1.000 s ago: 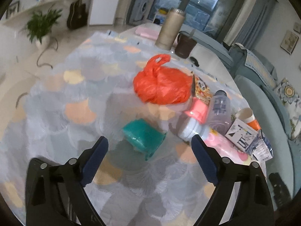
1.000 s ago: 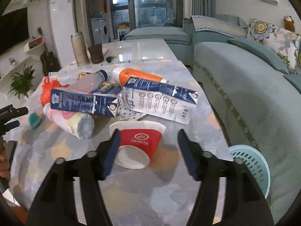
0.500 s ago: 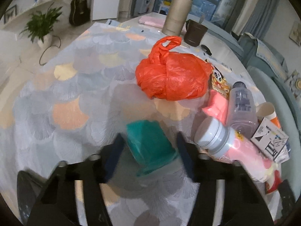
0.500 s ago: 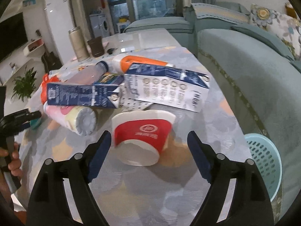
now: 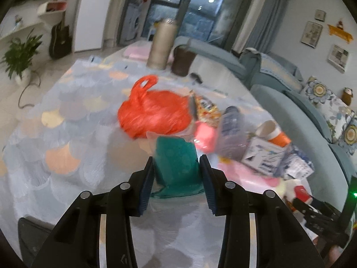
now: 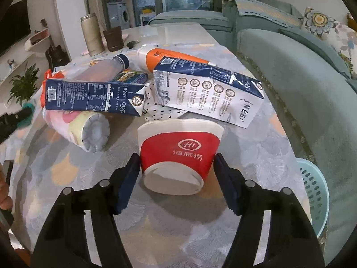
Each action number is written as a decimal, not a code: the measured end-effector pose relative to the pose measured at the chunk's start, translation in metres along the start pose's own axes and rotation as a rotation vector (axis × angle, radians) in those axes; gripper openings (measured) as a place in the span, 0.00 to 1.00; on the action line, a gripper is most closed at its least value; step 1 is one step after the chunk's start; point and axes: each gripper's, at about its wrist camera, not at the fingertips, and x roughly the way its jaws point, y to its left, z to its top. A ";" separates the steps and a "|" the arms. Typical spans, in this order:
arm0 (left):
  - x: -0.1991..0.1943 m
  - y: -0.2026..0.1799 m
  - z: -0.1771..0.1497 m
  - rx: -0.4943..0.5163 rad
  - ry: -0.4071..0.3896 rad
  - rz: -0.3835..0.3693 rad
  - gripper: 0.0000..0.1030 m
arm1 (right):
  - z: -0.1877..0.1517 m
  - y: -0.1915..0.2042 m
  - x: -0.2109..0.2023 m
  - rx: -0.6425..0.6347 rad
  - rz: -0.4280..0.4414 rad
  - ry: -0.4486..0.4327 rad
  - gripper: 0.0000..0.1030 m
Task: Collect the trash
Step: 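Carry both cups to the blue wastebasket and open both grippers to drop them, then return to the table and grasp the pink yogurt bottle with the left gripper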
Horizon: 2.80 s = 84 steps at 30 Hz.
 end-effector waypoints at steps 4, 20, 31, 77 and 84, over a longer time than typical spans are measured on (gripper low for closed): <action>-0.017 -0.031 0.007 0.065 -0.036 -0.051 0.37 | 0.001 -0.010 -0.017 0.047 0.028 -0.067 0.61; -0.007 -0.265 -0.013 0.360 0.074 -0.475 0.37 | -0.020 -0.157 -0.127 0.293 -0.259 -0.245 0.61; 0.051 -0.370 -0.088 0.547 0.222 -0.490 0.37 | -0.094 -0.254 -0.092 0.555 -0.344 -0.068 0.61; -0.004 -0.258 -0.028 0.404 0.132 -0.386 0.74 | -0.031 -0.152 -0.113 0.351 -0.127 -0.195 0.66; -0.010 -0.140 0.003 0.222 0.108 -0.178 0.73 | 0.008 -0.063 -0.084 0.163 0.061 -0.169 0.66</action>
